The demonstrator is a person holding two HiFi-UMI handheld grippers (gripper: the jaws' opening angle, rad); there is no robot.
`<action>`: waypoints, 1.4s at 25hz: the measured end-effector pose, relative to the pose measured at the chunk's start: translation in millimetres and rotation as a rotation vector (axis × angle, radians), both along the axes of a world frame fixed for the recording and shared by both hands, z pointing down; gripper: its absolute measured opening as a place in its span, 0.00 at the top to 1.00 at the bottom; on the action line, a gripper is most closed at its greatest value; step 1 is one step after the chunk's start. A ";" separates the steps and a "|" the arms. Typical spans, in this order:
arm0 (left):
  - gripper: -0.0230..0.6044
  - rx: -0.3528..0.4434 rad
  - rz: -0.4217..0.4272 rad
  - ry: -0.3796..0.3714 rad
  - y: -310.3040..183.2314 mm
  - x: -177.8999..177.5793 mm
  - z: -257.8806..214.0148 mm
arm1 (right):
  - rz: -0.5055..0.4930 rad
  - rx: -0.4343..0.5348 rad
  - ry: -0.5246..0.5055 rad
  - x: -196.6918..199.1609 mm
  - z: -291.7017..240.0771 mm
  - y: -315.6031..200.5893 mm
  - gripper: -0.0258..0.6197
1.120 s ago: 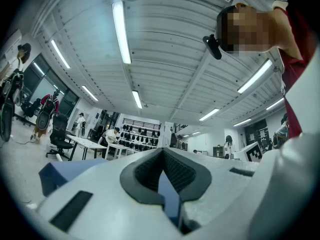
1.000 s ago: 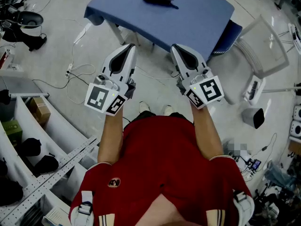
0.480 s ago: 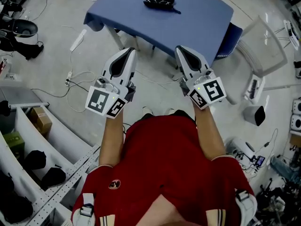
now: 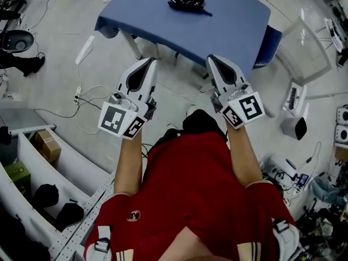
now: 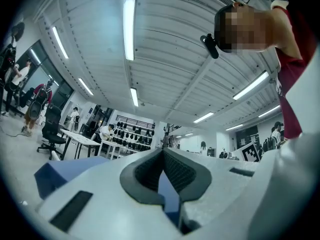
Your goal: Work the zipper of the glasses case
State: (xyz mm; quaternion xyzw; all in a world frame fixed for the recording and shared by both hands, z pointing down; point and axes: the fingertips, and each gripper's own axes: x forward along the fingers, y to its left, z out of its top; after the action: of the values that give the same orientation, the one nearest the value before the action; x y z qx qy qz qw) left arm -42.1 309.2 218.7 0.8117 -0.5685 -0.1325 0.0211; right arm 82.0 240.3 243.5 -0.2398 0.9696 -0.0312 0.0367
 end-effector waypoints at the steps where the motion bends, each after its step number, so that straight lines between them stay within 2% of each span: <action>1: 0.95 0.001 0.001 0.000 -1.9 -2.1 0.2 | 0.004 0.000 0.001 -1.2 0.5 -1.2 0.97; 6: 0.95 -0.002 0.000 -0.009 -15.6 -11.8 0.9 | 0.019 -0.008 -0.008 -4.8 5.7 -16.2 0.97; 13: 0.95 -0.024 -0.006 -0.043 -54.3 -34.7 3.9 | 0.028 0.011 -0.023 -25.4 6.6 -63.6 0.97; 21: 0.95 -0.051 0.014 -0.082 -137.5 -55.0 7.5 | 0.055 0.021 -0.024 -42.2 10.3 -144.0 0.97; 27: 0.95 -0.074 0.029 -0.092 -207.2 -62.8 12.8 | 0.058 0.031 0.023 -50.3 18.7 -200.6 0.97; 35: 0.95 -0.130 0.044 -0.136 -294.1 -67.3 32.4 | 0.046 -0.017 0.030 -55.7 41.6 -267.1 0.97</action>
State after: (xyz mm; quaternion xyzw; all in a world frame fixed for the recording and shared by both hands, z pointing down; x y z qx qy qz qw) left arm -109.4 15.1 251.1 0.8280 -0.5581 -0.0393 0.0381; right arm 26.3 -26.8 285.2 -0.2628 0.9640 -0.0349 0.0209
